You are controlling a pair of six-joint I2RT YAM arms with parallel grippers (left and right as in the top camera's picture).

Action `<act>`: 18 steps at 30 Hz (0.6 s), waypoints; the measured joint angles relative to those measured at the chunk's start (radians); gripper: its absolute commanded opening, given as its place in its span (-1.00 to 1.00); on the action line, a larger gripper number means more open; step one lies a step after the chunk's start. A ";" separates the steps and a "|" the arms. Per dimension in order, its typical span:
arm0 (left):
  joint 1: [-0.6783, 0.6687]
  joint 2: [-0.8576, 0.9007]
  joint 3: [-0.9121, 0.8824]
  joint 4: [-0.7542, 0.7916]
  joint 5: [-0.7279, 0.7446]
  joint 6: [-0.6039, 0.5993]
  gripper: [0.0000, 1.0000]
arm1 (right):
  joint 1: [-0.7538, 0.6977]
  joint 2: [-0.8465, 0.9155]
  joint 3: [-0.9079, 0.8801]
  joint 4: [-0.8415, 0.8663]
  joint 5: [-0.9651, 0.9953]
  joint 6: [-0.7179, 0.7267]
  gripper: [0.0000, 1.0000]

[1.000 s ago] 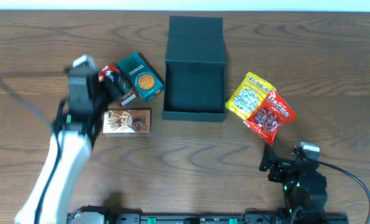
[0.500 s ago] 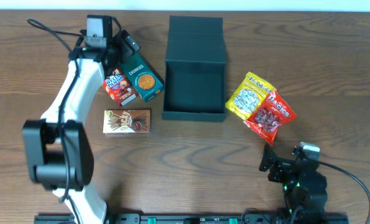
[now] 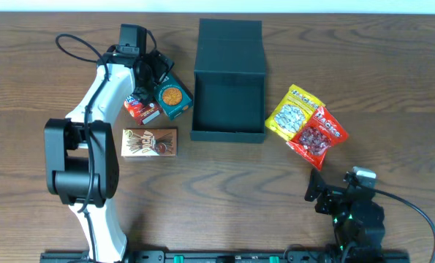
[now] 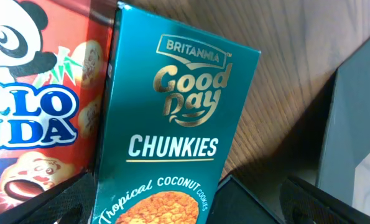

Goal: Pack container
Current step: 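Reach the left gripper over the teal Good Day Chunkies box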

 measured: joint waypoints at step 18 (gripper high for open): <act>0.002 0.063 0.000 0.018 0.021 -0.007 0.92 | 0.000 0.000 0.000 0.000 0.000 0.000 0.99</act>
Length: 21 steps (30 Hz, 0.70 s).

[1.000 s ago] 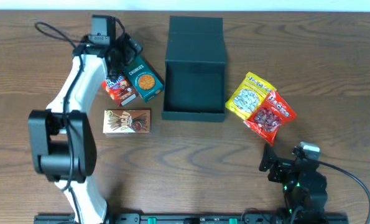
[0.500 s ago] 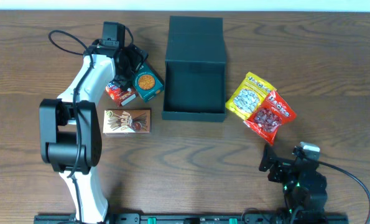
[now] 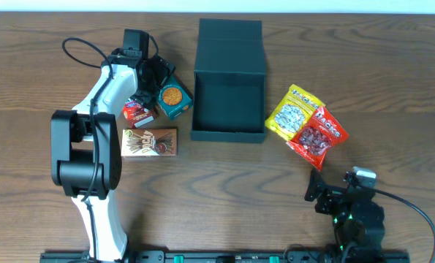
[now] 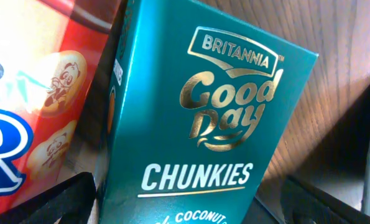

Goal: Pack container
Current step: 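Reach the left gripper over the teal Good Day Chunkies box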

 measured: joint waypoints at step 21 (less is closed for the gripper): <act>0.000 0.028 0.018 -0.074 0.009 0.101 0.84 | 0.000 0.000 0.000 0.000 0.000 0.000 0.98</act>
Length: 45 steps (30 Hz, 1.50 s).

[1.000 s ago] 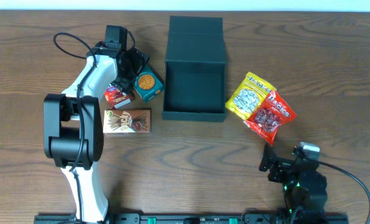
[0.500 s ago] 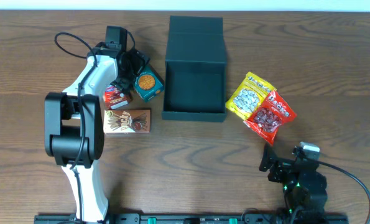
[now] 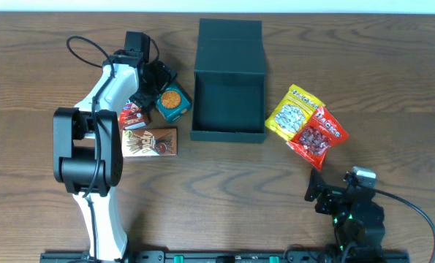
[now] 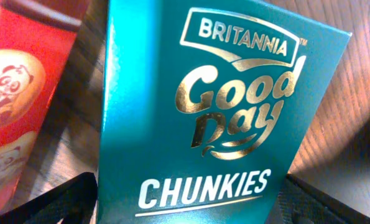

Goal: Pack container
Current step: 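Reach the left gripper over the teal Good Day Chunkies box, then close the left gripper on the teal box and lift it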

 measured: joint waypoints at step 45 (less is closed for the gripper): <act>-0.056 0.057 0.071 -0.192 -0.185 0.227 0.73 | 0.000 0.000 0.000 0.000 0.000 0.000 0.99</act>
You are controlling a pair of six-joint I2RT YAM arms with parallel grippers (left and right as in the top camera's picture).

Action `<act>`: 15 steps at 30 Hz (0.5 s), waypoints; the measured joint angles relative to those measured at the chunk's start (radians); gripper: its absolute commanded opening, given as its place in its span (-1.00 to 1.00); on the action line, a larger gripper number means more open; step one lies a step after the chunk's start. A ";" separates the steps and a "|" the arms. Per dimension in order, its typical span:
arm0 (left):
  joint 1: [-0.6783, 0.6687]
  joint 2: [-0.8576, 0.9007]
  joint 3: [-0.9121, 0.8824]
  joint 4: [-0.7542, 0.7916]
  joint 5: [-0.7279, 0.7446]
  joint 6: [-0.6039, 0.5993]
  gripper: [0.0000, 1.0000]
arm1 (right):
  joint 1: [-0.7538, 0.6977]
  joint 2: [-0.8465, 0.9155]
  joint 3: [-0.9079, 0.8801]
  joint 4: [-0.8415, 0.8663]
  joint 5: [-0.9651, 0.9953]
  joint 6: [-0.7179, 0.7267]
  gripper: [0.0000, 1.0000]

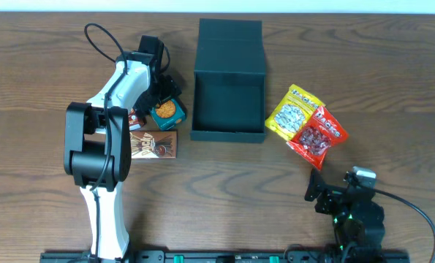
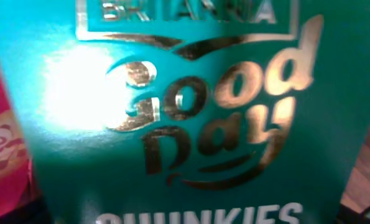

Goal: Pack container
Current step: 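Close the left gripper on the teal box and lift it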

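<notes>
The dark open container [image 1: 229,98] stands at the table's back centre. A teal Good Day Chunkies biscuit box [image 1: 166,111] lies just left of it, and its face [image 2: 191,112] fills the blurred left wrist view. My left gripper [image 1: 163,93] is pressed down over the box's far end. Its fingers are hidden by the box, so their state does not show. A red panda biscuit box [image 2: 1,149] lies beside the teal one. My right gripper [image 1: 317,191] rests at the front right, away from everything and too small to read.
A brown chocolate-stick box [image 1: 153,143] lies in front of the teal box, partly under my left arm. A yellow snack bag [image 1: 292,109] and a red snack bag [image 1: 318,136] lie to the right of the container.
My left gripper has come closer onto the teal box, which now fills the wrist view and hides the fingers. In the overhead view the box sits slightly nearer the front and left.
My left gripper was open behind the teal and red boxes. At each later moment it stood closer, with its fingers on either side of the teal box. Now the box fills the view and has shifted a little. The right arm stayed parked.
</notes>
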 measured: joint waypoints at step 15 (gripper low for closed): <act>0.001 0.000 0.025 -0.008 0.008 -0.014 0.44 | 0.000 0.000 0.000 0.000 0.000 0.000 0.98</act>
